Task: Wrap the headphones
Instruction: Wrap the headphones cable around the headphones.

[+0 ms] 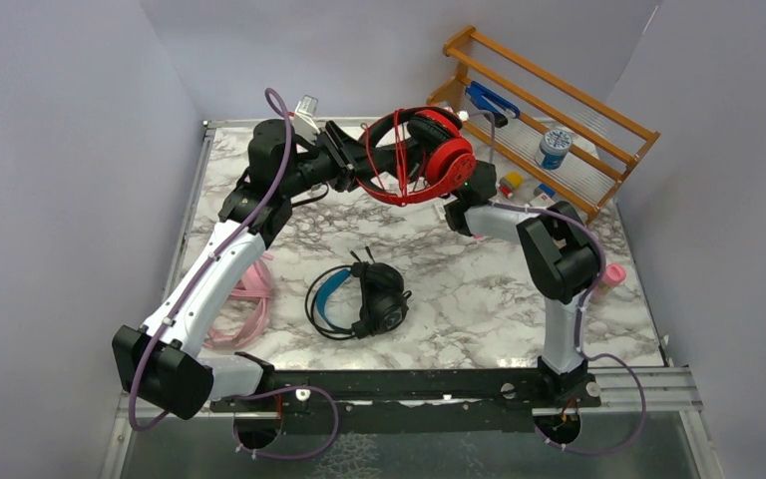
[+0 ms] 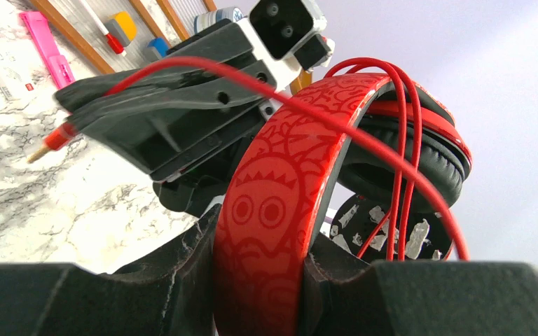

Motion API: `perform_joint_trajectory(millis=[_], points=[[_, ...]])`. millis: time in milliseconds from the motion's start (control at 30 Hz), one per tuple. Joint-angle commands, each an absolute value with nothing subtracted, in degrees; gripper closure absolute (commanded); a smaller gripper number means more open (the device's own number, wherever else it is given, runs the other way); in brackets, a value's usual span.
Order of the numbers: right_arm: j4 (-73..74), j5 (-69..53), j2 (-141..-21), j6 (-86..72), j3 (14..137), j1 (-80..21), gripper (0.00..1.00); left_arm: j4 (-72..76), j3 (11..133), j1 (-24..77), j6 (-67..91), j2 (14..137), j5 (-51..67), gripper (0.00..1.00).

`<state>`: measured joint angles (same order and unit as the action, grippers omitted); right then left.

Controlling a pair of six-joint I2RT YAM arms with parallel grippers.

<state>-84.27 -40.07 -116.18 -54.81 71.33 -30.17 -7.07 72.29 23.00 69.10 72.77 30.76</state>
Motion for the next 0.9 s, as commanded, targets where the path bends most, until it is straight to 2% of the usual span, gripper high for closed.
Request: perform_joint_trajectory(millis=[0, 333, 633, 867], points=[[-90.4, -30.0, -112.8, -57.7, 69.2, -28.7, 1.00, -4.8, 72.7, 23.2, 69.5, 71.5, 32.0, 1.00], [-88.2, -25.2, -111.5, -58.1, 66.4, -24.2, 1.00, -5.3, 73.3, 23.2, 69.3, 71.2, 32.2, 1.00], [-84.6, -26.2, -112.6, -57.9, 67.3, -22.7, 1.00, -5.9, 74.3, 23.2, 69.0, 71.7, 32.4, 1.00], [-87.3, -24.8, -112.0, -59.1, 65.2, -20.8, 1.00, -8.8, 74.5, 23.3, 67.8, 71.5, 30.9, 1.00]])
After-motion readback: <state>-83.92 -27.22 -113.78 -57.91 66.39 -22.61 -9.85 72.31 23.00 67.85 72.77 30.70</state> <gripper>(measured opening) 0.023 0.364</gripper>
